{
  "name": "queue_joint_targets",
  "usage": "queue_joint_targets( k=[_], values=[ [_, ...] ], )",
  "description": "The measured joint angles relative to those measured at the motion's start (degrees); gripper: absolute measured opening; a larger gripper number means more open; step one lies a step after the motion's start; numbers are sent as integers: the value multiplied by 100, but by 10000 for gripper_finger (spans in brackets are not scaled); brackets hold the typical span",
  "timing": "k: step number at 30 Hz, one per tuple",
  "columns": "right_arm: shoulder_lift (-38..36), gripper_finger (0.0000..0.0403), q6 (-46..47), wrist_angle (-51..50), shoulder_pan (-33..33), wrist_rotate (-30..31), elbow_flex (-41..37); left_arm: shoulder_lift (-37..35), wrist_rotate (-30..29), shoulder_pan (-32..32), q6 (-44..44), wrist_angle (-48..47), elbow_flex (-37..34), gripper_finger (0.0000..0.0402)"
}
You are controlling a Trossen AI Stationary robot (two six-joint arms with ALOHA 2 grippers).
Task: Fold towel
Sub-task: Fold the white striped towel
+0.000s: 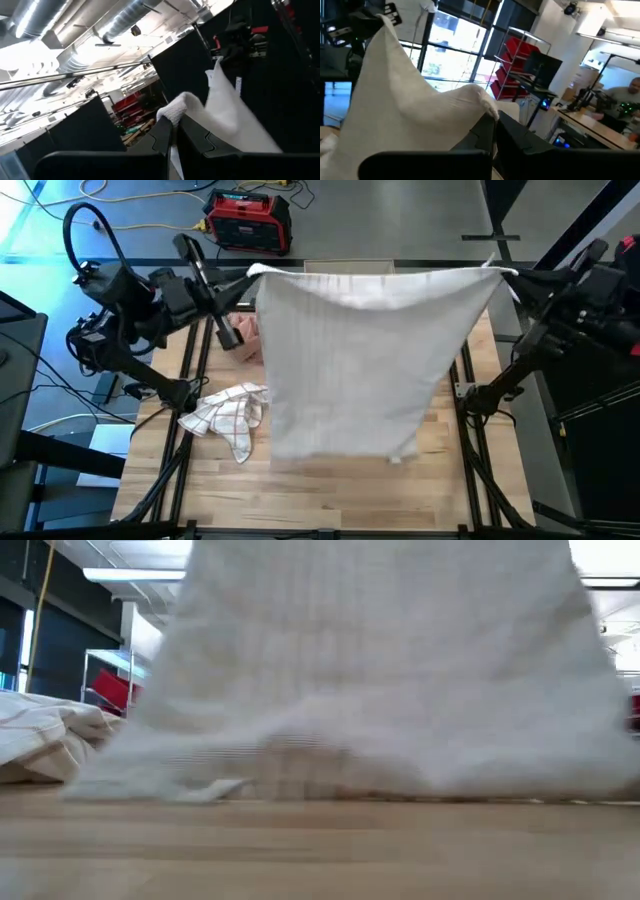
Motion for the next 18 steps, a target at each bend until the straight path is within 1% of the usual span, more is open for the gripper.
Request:
queue_joint_targets(
  k=[5, 12, 15, 18],
  values=[
    [118, 0, 518, 58, 100, -723, 0, 2, 406, -321, -509, 102, 1, 7],
    [501, 0, 1305, 225, 648, -2033, -2, 2, 885, -1108, -1178, 578, 0, 7],
    [691, 0, 1267, 687, 972, -2230, -2, 2, 1169, -1455, -1335, 842, 0, 7],
    [891, 0, 938, 1239, 1290, -2347, -2, 11, 1375, -1755, -1480, 1090, 0, 7]
  ],
)
